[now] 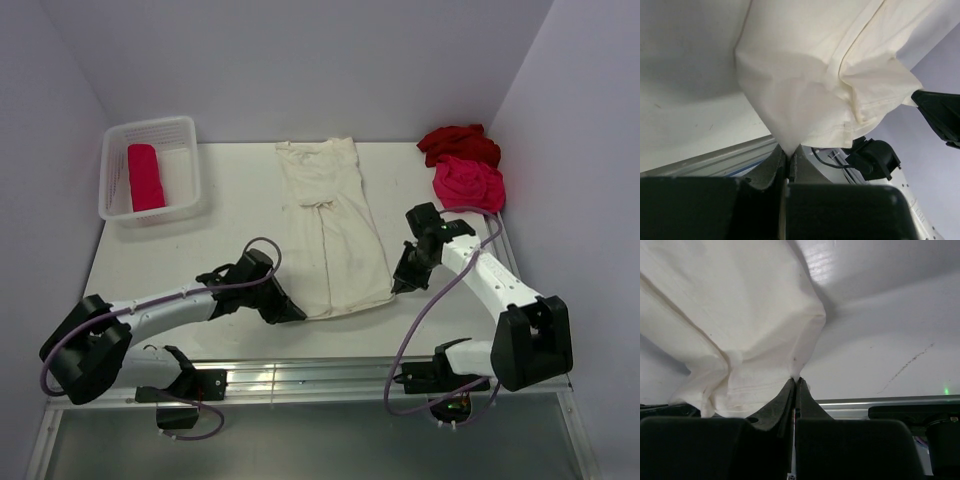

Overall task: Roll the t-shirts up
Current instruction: Roll the tshirt

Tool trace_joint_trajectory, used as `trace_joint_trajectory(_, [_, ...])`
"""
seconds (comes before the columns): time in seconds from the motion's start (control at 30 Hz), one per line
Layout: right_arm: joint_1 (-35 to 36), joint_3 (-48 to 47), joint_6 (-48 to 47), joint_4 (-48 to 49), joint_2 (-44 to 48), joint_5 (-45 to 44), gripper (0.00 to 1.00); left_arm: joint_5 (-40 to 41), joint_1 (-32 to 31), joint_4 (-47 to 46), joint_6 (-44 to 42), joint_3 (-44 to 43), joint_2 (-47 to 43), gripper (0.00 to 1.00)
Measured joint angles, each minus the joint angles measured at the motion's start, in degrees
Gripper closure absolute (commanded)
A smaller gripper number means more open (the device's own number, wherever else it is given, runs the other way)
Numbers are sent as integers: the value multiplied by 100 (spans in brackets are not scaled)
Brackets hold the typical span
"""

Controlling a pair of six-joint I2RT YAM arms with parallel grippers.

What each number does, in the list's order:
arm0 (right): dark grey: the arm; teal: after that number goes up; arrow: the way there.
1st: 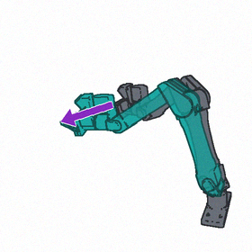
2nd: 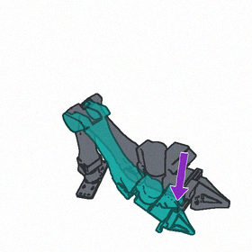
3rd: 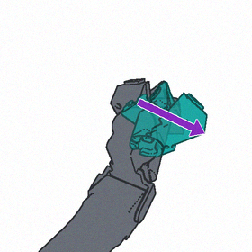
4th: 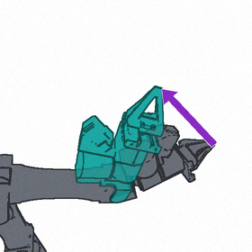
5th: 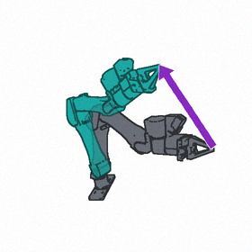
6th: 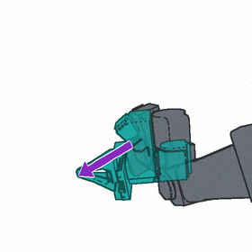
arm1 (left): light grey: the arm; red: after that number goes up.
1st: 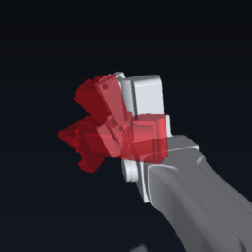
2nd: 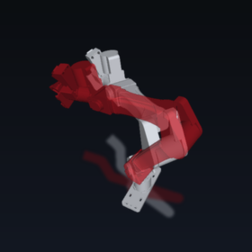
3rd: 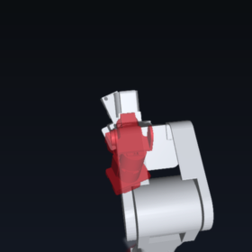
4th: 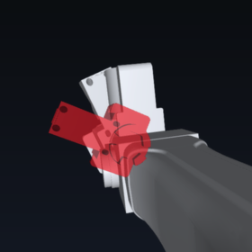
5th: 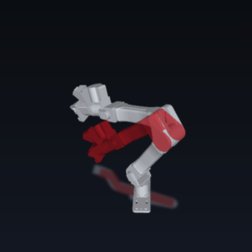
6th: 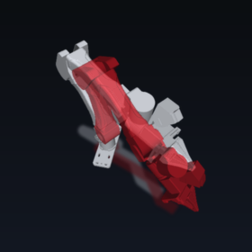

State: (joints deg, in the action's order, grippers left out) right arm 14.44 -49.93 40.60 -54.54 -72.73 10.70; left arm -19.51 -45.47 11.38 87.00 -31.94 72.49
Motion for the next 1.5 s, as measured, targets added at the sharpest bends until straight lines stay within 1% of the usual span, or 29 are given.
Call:
trace_joint_trajectory(0.2, [-129,-295,-31,15,-348,20,100,-267,446,212,-450,-514,546,100])
trace_joint_trajectory(0.47, [-247,-601,-94,116,-868,66,100,-529,837,461,-988,-1058,1069,100])
trace_joint_trajectory(1.03, [-369,-1266,-199,352,-1952,85,100,-765,1239,697,-1591,-1644,1996,99])
trace_joint_trajectory(1.1, [-385,-1362,-214,391,-2098,79,100,-785,1281,708,-1637,-1733,2094,95])
trace_joint_trajectory(1.13, [-396,-1401,-216,404,-2157,72,100,-787,1298,719,-1661,-1784,2133,89])
trace_joint_trajectory(1.17, [-402,-1436,-214,415,-2212,72,99,-793,1333,732,-1720,-1875,2197,78])
trace_joint_trajectory(1.2, [-413,-1478,-214,422,-2264,68,99,-798,1342,734,-1733,-1899,2210,78])
trace_joint_trajectory(1.3, [-455,-1665,-216,439,-2474,70,89,-826,1436,789,-1858,-2100,2288,63])
trace_joint_trajectory(1.33, [-470,-1707,-212,461,-2511,70,81,-831,1471,811,-1893,-2179,2308,57])
trace_joint_trajectory(1.37, [-490,-1729,-201,483,-2529,72,71,-831,1504,855,-1921,-2256,2317,55])
trace_joint_trajectory(1.4, [-507,-1740,-197,498,-2529,70,68,-826,1526,887,-1945,-2326,2326,53])
trace_joint_trajectory(1.43, [-535,-1764,-210,503,-2529,74,57,-826,1565,925,-1985,-2413,2339,49])
trace_joint_trajectory(1.47, [-566,-1784,-192,527,-2529,76,52,-826,1589,944,-2024,-2479,2350,42])
trace_joint_trajectory(1.5, [-601,-1799,-190,555,-2529,76,52,-822,1626,984,-2044,-2553,2363,40])
